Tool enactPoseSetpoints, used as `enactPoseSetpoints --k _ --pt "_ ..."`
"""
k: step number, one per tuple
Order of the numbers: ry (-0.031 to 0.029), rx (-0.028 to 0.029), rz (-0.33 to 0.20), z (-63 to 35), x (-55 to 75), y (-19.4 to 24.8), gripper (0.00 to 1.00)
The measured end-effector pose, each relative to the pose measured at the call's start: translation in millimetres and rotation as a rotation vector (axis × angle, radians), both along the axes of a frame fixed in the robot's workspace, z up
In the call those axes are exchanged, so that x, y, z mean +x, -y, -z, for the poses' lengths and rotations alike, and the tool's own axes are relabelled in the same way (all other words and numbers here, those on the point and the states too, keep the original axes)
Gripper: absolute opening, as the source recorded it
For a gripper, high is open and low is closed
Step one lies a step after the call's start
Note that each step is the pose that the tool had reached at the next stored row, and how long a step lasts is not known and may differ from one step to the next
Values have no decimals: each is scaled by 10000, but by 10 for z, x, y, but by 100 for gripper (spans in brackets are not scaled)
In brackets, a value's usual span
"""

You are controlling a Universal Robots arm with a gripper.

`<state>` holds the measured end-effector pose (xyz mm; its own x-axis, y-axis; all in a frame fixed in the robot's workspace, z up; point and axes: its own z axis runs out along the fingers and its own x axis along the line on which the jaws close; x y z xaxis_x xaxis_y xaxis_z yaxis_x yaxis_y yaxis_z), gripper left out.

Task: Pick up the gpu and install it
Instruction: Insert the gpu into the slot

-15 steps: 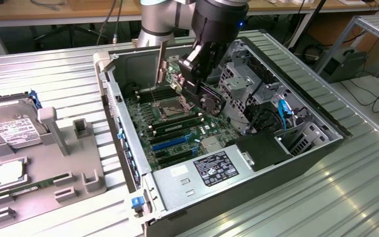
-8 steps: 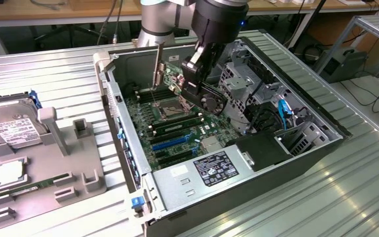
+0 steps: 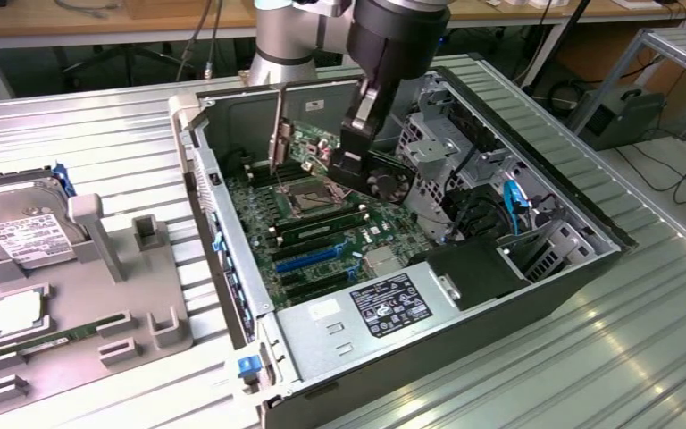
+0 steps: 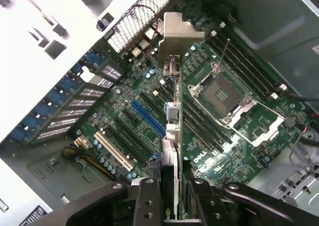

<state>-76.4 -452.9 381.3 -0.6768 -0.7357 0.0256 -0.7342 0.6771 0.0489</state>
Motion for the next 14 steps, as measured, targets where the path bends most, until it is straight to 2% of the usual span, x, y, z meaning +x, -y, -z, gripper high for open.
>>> enactPoseSetpoints --k 2,12,14 --pt "0 1 -550 1 0 0 26" --pt "0 14 -2409 5 0 0 26" --pt "2 27 -3057 7 0 0 26"
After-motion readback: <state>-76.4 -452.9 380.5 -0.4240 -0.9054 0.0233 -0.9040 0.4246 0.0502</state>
